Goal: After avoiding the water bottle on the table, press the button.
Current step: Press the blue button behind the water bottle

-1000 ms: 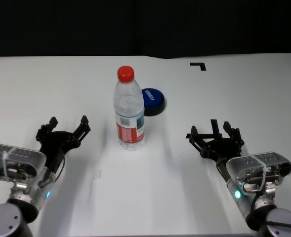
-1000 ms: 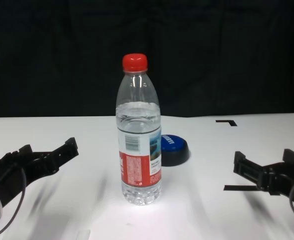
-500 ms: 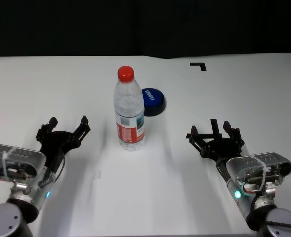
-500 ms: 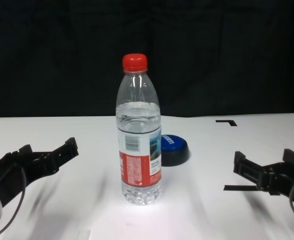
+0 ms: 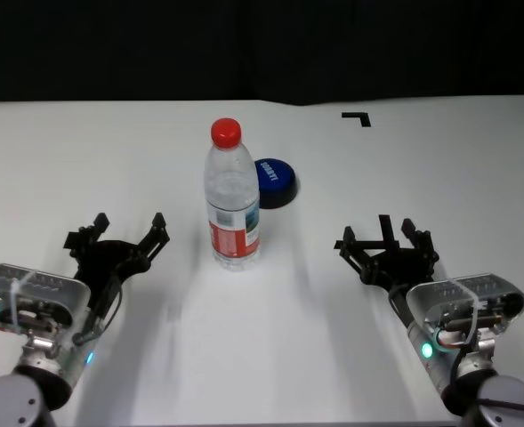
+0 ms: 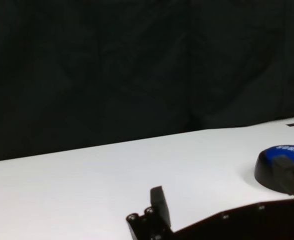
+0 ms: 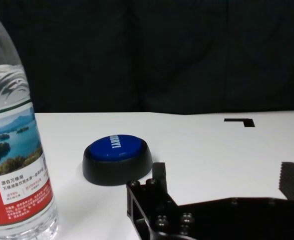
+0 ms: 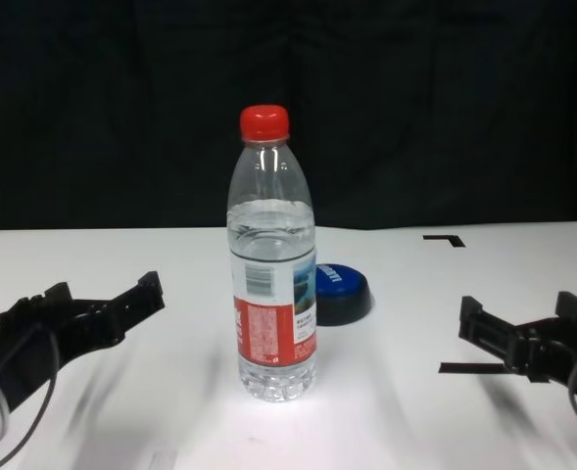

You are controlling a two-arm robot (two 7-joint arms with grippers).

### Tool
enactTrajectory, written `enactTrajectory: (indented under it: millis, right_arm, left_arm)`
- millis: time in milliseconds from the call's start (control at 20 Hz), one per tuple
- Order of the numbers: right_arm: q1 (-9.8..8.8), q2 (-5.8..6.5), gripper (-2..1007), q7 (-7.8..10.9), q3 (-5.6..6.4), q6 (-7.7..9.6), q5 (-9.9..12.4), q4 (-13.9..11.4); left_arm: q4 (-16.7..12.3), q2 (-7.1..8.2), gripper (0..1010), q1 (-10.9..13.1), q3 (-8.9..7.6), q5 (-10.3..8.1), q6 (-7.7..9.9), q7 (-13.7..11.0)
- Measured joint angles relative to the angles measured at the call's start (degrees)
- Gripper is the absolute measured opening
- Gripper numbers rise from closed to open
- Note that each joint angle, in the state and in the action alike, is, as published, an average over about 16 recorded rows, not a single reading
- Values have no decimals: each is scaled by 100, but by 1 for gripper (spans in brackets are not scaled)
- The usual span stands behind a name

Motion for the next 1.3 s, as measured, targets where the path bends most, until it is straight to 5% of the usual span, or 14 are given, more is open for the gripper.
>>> enactTrajectory:
  millis: [700,1300]
  right_arm:
    - [0,0,1003,0,0,0,0,0]
    - [0,0,1003,0,0,0,0,0]
  left_arm:
    - [-714,178,1003,559,-287,189,149,-408]
    - [-978,359,1003,938,-237,390,-141,-820]
